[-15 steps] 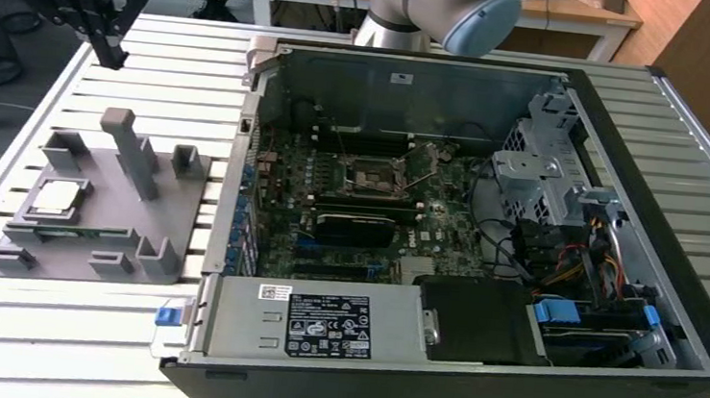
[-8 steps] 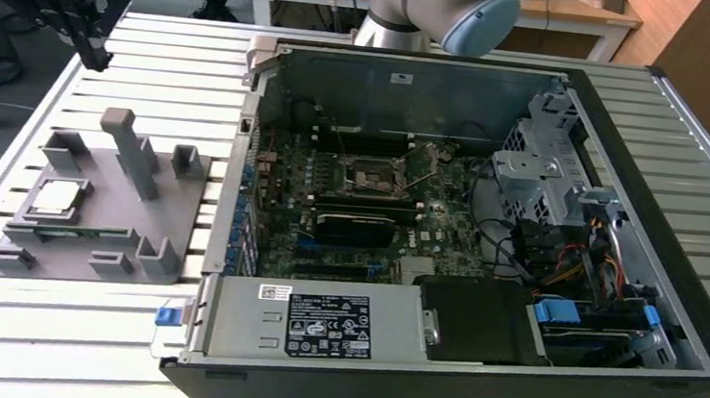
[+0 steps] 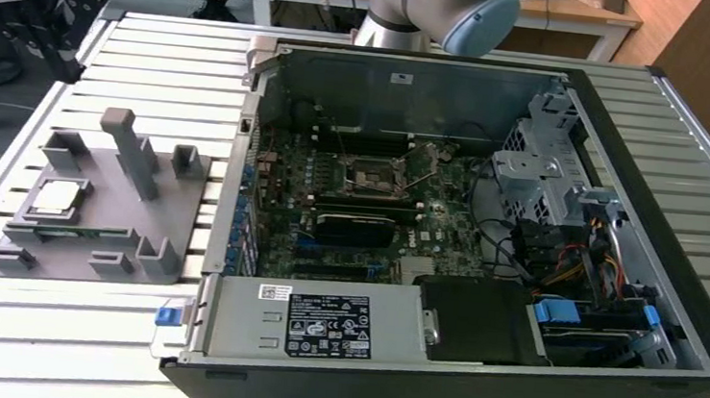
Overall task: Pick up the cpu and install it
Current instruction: 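Reach for the cpu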
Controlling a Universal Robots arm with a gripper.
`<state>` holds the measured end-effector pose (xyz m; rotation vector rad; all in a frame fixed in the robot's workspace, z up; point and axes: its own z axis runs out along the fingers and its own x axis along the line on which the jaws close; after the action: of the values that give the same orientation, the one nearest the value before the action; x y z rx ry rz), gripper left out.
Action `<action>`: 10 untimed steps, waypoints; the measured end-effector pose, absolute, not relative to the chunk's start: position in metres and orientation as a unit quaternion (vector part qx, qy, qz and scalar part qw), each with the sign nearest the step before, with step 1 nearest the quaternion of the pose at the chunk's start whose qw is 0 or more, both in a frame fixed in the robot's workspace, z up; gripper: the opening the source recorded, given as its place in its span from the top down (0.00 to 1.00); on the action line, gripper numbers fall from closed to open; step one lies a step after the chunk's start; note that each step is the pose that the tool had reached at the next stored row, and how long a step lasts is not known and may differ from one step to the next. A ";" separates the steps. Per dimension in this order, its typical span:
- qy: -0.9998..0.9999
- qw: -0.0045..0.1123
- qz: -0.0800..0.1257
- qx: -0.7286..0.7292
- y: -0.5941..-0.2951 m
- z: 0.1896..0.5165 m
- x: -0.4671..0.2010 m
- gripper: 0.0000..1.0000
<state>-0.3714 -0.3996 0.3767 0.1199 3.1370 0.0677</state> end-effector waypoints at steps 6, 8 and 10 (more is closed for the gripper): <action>0.999 0.001 0.022 0.038 -0.403 0.372 -0.388 0.88; 0.999 0.000 0.022 0.038 -0.403 0.371 -0.394 0.88; 0.999 0.000 0.022 0.038 -0.403 0.370 -0.398 0.88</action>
<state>-0.3984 -0.4032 0.3701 0.1197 3.1380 0.0677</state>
